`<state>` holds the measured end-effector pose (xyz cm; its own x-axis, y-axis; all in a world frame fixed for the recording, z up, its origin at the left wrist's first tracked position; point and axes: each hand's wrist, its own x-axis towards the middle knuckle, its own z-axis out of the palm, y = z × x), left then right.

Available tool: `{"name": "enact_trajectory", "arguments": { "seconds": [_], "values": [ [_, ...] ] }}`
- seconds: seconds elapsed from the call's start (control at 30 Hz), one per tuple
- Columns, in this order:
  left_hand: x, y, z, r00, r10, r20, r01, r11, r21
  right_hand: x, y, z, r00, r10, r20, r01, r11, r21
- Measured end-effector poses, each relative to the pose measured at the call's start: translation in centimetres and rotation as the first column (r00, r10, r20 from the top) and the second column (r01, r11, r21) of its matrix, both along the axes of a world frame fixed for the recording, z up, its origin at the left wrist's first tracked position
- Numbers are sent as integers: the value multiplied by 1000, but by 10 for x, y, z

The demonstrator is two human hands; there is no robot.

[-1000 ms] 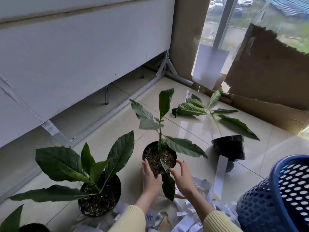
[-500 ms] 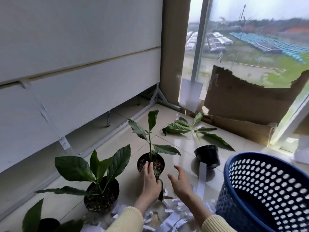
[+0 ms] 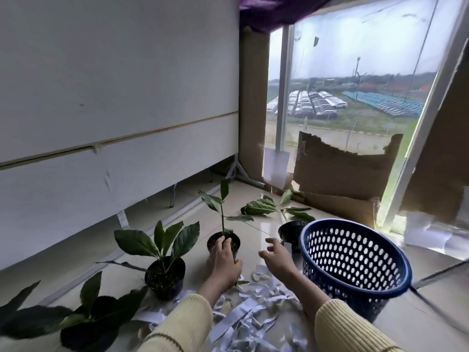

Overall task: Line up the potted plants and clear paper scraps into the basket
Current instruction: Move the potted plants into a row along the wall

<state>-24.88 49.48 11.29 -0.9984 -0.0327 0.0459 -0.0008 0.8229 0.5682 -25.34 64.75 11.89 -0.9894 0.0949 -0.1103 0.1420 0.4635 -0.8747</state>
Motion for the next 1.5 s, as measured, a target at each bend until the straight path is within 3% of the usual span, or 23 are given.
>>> {"name": "enact_trajectory", "arguments": {
  "seconds": [0.33,0.57,0.93,1.17,1.5],
  "values": [
    [40,-19,45,998,-57,-26,55,997,-52,46,3,42,998,-18,-66,16,999,-30],
    [34,-24,76,981,-117,-156,100,988,-118,47,7,69,990,-8,-139,5,1000,-18],
    [11,30,64,975,-181,-132,174,983,-60,35,42,54,992,-37,-118,34,999,-32],
    [-64,61,46,987,-145,-71,146,989,9,-31,86,58,995,-44,-86,40,998,-44],
    [-201,132,-10,972,-148,182,96,959,268,-190,131,17,996,-71,45,75,992,-101]
  ]
}}
